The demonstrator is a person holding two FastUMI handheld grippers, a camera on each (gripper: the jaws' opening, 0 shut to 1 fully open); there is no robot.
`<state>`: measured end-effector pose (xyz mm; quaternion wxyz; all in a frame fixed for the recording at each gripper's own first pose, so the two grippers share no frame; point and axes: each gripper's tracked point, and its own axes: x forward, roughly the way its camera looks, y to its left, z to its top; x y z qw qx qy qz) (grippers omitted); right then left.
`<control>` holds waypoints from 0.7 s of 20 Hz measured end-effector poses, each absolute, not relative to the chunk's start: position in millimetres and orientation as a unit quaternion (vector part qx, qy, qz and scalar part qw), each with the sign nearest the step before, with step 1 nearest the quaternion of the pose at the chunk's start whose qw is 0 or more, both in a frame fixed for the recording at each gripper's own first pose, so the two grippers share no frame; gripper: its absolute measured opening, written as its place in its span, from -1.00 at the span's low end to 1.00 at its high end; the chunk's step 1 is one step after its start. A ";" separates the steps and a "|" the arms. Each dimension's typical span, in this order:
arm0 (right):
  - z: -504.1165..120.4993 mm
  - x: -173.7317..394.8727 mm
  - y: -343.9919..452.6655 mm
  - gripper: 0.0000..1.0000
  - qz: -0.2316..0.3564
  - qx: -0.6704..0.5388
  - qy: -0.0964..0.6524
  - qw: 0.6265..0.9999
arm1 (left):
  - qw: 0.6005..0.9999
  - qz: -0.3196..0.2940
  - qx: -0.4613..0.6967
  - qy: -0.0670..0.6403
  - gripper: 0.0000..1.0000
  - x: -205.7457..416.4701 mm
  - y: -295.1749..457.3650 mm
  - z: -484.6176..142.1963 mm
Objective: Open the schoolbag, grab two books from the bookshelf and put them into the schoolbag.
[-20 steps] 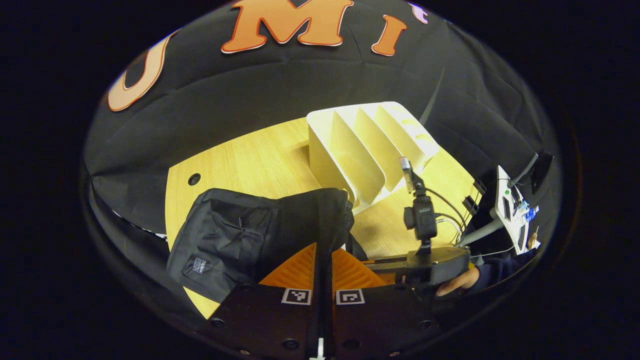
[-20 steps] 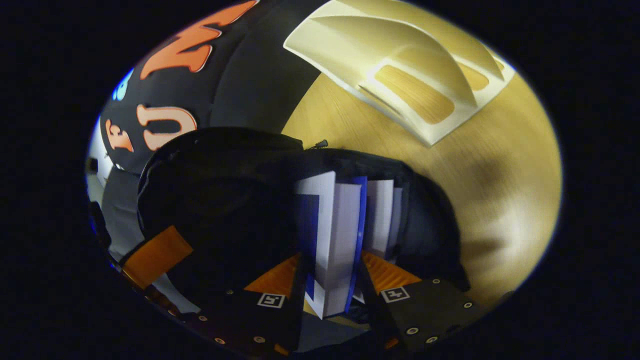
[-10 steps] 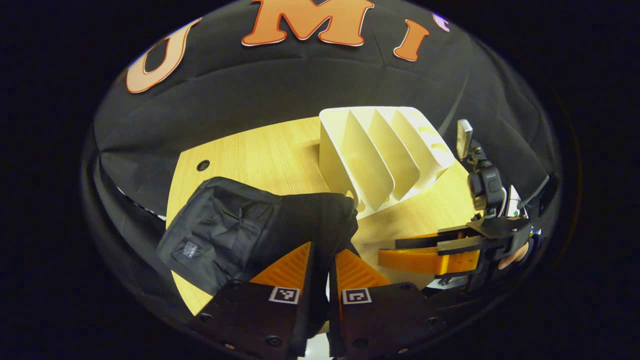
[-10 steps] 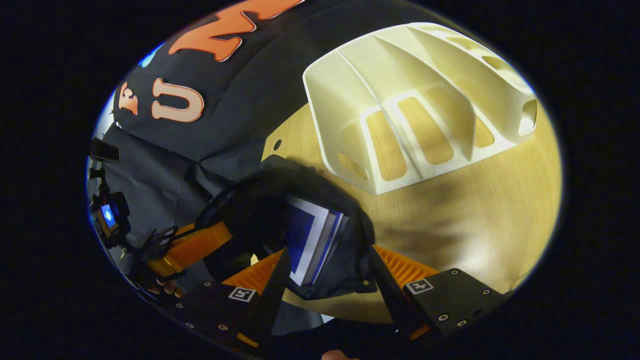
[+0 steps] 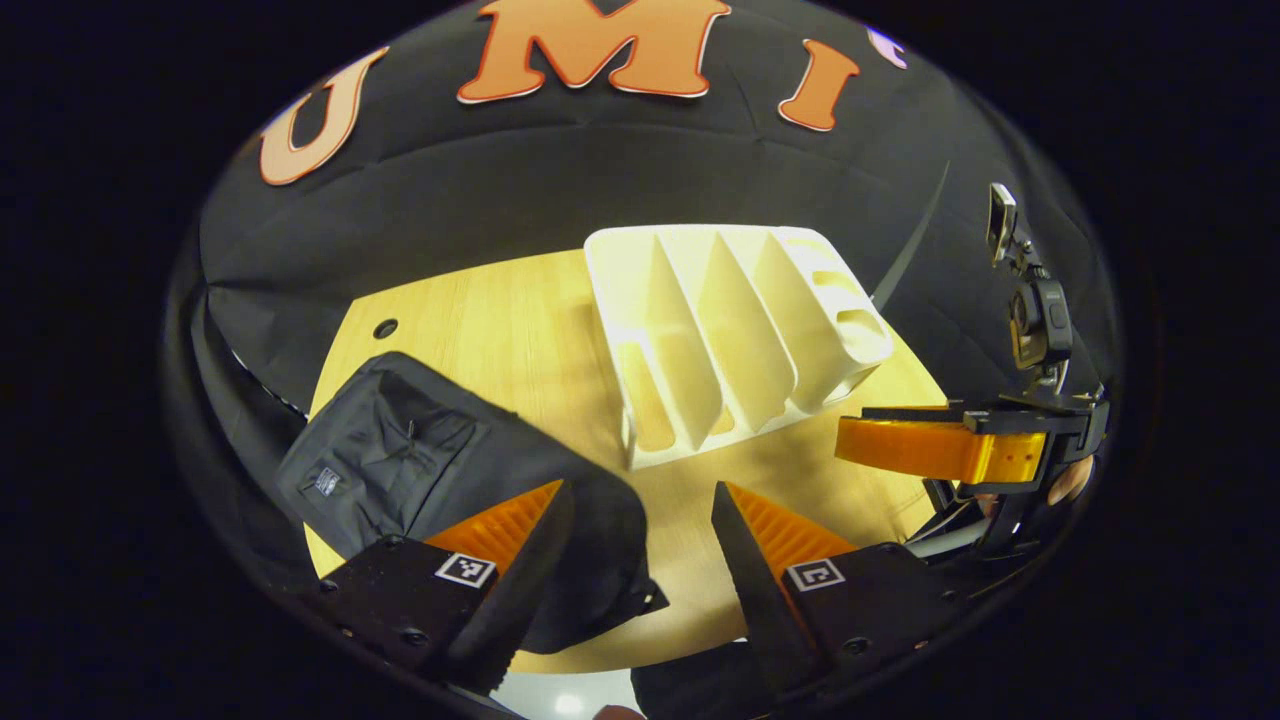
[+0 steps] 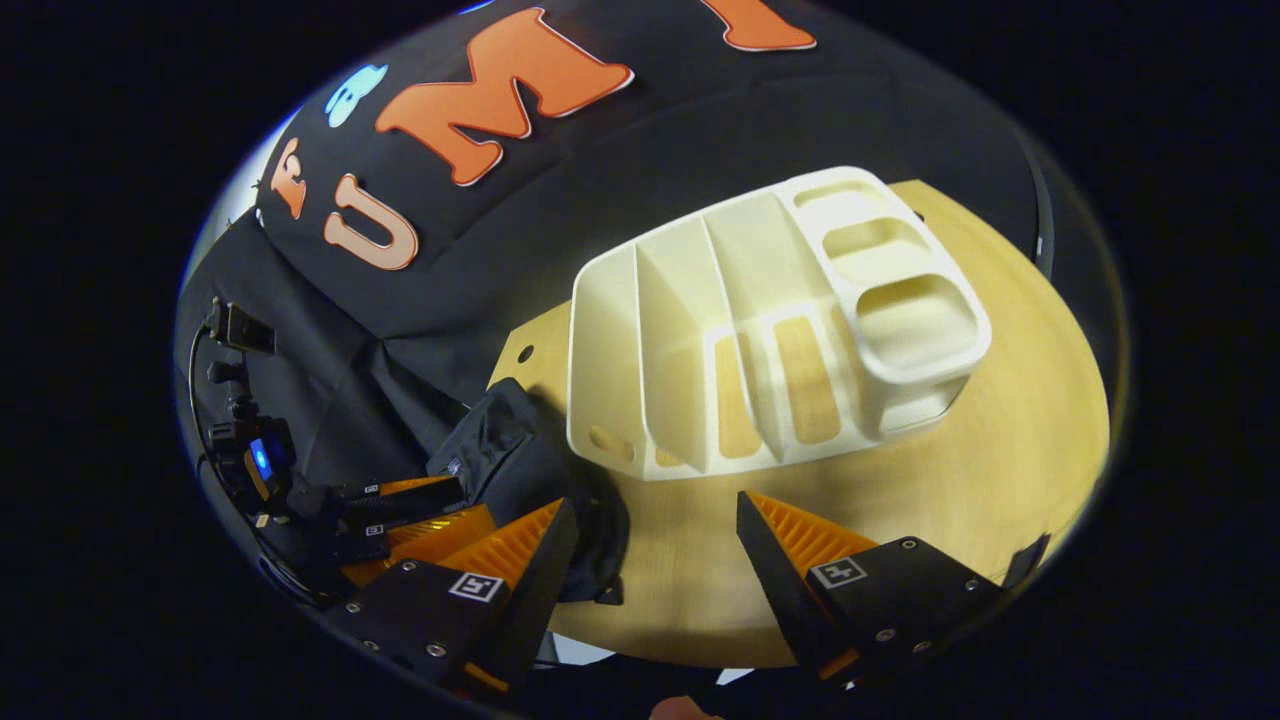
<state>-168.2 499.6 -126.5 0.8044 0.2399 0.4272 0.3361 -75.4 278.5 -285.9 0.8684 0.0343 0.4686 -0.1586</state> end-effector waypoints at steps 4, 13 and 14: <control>-99.1 -139.6 454.2 0.91 0.333 0.206 0.360 0.847 | 0.895 -0.149 0.041 0.418 0.84 -62.8 231.7 -260.7; -29.1 -91.0 362.3 0.90 0.296 0.163 0.210 0.918 | 0.948 -0.125 -0.019 0.293 0.87 -41.8 160.2 -197.1; -22.5 -89.9 355.8 0.90 0.294 0.157 0.202 0.921 | 0.951 -0.120 -0.015 0.285 0.87 -39.0 158.4 -193.0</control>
